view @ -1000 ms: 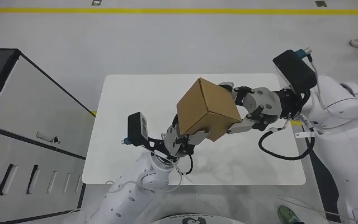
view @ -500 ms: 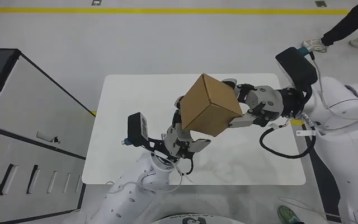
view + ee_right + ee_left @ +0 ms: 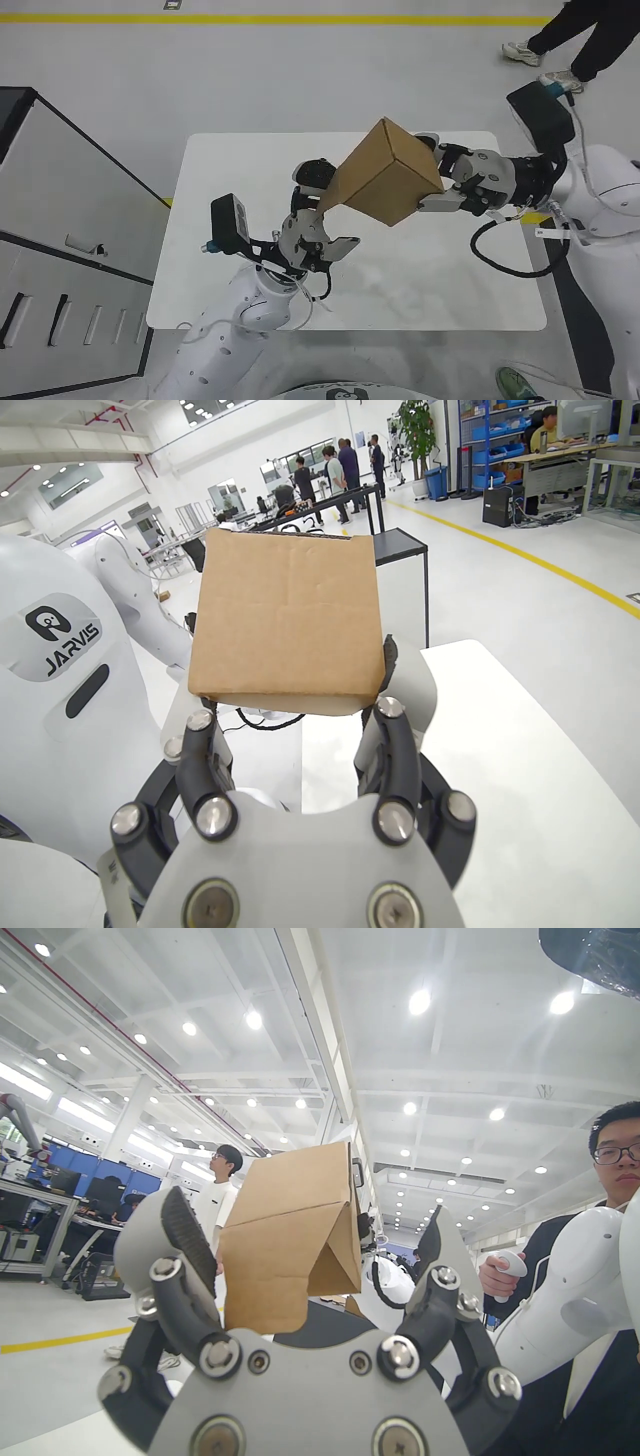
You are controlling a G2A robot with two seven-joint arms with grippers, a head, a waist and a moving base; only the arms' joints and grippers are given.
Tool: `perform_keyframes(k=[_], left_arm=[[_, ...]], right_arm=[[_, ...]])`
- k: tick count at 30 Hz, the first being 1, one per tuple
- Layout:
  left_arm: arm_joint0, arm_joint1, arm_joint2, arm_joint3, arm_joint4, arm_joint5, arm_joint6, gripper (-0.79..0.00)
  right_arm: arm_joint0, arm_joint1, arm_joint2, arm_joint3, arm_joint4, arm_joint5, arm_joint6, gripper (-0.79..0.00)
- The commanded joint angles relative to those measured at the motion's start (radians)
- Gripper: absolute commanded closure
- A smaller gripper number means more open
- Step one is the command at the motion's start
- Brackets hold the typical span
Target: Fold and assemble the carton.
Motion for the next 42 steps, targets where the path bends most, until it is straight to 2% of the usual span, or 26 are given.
perform_keyframes(k=[1,12,17,42], left_arm=[[0.006,0.0,0.003,-0.001,-0.006,-0.004,-0.011,-0.785],[0.05,0.005,-0.039,-0.007,0.025,0.041,-0.007,-0.785],[0.063,0.006,-0.041,-0.016,0.027,0.034,-0.008,-0.785],[0.063,0.002,-0.029,-0.013,0.033,0.035,-0.003,-0.785]], right_arm=[[-0.006,0.001,0.006,-0.004,0.0,0.001,-0.003,0.0],[-0.026,0.004,0.031,-0.028,-0.016,0.001,-0.011,0.0],[-0.034,0.006,0.034,-0.039,-0.021,-0.005,0.002,0.0],[-0.043,0.01,0.037,-0.048,-0.032,-0.001,0.006,0.0]])
